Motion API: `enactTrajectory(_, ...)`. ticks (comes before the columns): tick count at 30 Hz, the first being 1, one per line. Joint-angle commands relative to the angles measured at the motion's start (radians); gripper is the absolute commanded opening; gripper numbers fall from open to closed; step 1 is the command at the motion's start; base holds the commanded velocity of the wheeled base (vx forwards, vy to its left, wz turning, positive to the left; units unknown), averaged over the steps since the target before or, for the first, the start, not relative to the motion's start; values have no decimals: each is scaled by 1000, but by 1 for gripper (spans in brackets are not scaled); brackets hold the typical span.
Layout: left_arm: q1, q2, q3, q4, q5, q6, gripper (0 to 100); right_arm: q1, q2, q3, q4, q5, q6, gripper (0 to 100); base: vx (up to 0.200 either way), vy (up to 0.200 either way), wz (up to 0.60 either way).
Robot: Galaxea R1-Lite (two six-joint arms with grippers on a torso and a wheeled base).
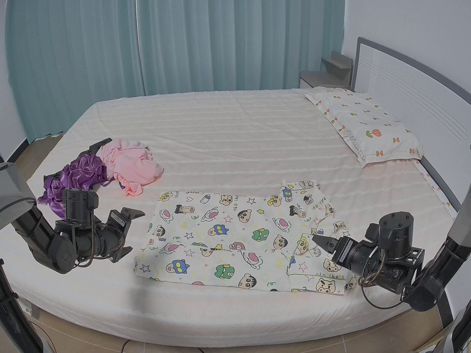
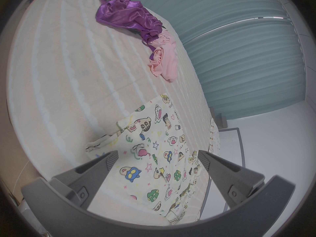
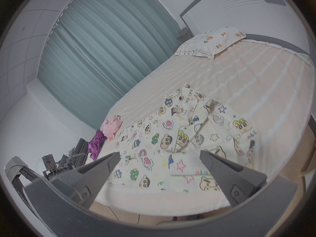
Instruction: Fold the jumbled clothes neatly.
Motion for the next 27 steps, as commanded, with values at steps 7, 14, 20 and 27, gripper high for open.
enactTrajectory(7,-2,1,7,-1,-4,-3,100,-2,-1,1,0,0,0,100,0,0,0)
enactTrajectory(14,-8,10,4,-1,-2,-3,100,-2,-1,1,0,0,0,100,0,-114,0)
enactTrajectory(20,-13,15,7,-3,-1,3,100,0,-1,1,0,0,0,100,0,-167,0)
enactTrajectory(27,-13,15,0,-6,8,0,100,3,2,1,1,0,0,100,0,0,0)
